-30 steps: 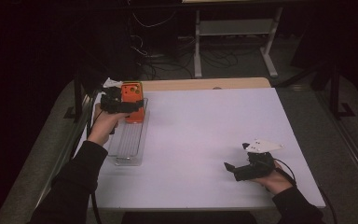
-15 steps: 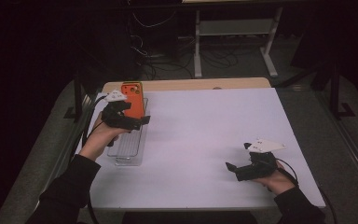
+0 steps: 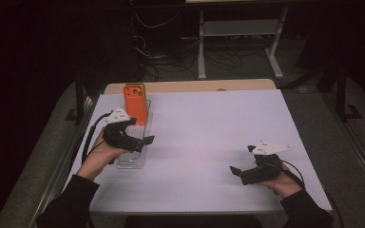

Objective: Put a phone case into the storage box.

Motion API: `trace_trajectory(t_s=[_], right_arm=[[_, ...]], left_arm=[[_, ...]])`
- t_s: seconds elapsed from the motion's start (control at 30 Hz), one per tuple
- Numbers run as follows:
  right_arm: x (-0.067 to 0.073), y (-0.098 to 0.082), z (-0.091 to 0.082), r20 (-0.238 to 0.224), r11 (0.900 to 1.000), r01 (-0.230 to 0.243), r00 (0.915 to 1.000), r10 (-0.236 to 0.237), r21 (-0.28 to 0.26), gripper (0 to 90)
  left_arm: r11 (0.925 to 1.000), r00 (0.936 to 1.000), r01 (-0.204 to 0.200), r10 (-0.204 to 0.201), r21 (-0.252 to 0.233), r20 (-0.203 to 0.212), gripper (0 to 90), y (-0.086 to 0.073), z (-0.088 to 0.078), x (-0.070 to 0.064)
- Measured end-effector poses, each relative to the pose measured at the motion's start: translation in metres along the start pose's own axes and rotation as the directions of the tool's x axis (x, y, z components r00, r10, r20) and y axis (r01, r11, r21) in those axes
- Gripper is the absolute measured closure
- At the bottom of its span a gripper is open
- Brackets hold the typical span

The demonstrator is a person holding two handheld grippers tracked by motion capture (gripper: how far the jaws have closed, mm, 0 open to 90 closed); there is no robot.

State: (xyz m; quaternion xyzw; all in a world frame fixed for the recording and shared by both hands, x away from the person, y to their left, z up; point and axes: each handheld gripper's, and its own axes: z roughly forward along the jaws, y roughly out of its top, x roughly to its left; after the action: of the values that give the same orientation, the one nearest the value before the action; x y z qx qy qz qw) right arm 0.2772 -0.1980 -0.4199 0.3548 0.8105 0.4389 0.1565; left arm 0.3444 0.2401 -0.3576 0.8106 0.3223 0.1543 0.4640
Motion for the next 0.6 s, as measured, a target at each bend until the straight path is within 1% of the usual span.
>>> trace_trajectory(t_s=[0.17,0.2,0.23,0.37,0.43,0.5,0.53,0.6], right_arm=[[0.0,0.001,0.0,-0.005,1.0,0.017,0.9998,-0.017,-0.005,0.0],[0.0,0.001,0.0,-0.009,1.0,0.007,0.9999,-0.007,-0.001,0.0],[0.0,0.001,0.0,-0.01,1.0,0.009,0.9999,-0.009,-0.003,0.0],[0.0,0.002,-0.001,-0.012,1.0,0.007,0.9999,-0.007,-0.006,0.0],[0.0,0.002,-0.001,-0.012,1.0,0.01,0.9999,-0.01,-0.007,0.0],[0.0,0.002,-0.002,-0.013,1.0,0.009,0.9999,-0.009,-0.009,0.0],[0.0,0.002,-0.002,-0.011,1.0,0.015,0.9998,-0.016,-0.014,0.0],[0.0,0.003,-0.002,-0.015,1.0,0.007,0.9999,-0.008,-0.017,0.0]], left_arm=[[1.0,0.9996,-0.003,0.003,0.002,0.028,0.0,-0.012,-0.004,-0.006],[1.0,0.9996,-0.007,0.007,0.007,0.028,0.0,-0.014,-0.004,-0.008],[0.9997,0.9995,-0.021,0.02,0.012,0.026,0.0,-0.016,-0.005,-0.01],[0.9989,0.9987,-0.04,0.039,0.023,0.032,0.0,-0.025,-0.007,-0.014],[0.9983,0.9982,-0.053,0.053,0.021,0.03,0.0,-0.029,-0.009,-0.016],[0.9985,0.998,-0.054,0.053,0.014,0.033,0.0,-0.033,-0.011,-0.018],[0.9988,0.9982,-0.047,0.046,0.017,0.039,0.0,-0.036,-0.012,-0.018],[0.9984,0.9976,-0.053,0.052,0.02,0.045,0.0,-0.041,-0.014,-0.019]])
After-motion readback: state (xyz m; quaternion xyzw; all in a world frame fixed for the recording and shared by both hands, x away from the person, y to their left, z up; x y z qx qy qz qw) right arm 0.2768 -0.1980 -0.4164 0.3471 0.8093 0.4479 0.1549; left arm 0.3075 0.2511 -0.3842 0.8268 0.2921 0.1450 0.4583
